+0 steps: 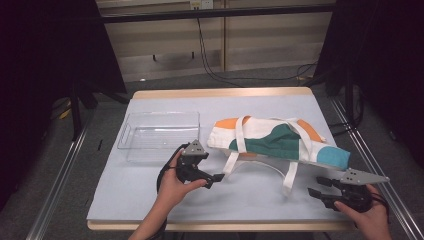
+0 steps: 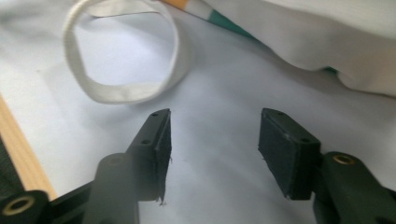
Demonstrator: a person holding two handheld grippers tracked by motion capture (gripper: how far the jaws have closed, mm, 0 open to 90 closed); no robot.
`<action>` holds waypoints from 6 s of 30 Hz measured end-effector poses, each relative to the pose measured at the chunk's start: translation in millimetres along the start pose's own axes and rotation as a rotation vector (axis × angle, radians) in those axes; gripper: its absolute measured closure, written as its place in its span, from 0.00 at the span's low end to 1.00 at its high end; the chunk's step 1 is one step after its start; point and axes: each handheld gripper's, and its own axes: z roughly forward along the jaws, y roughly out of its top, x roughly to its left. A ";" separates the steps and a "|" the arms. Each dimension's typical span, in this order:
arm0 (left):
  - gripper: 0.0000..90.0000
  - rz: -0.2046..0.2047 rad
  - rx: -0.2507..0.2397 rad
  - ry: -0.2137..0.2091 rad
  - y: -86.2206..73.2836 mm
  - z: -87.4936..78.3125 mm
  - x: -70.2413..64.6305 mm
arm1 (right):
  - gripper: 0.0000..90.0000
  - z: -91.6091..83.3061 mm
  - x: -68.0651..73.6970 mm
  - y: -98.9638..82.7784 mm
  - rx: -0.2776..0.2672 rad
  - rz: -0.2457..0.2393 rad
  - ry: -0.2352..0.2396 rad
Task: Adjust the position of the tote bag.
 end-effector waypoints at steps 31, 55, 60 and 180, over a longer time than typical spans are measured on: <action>0.12 0.074 -0.016 -0.041 46.6 10.4 -11.7 | 0.96 10.5 9.4 49.4 -0.118 -0.054 -0.086; 0.04 0.177 -0.005 -0.073 89.8 48.2 -26.2 | 0.94 7.9 8.5 83.0 -0.240 -0.022 -0.068; 0.10 0.211 -0.026 -0.075 99.8 51.6 -28.9 | 0.94 8.5 7.3 83.0 -0.242 -0.020 -0.066; 0.64 0.087 0.011 -0.028 174.2 64.2 -7.0 | 0.75 73.8 17.8 101.8 -0.104 -0.232 -0.128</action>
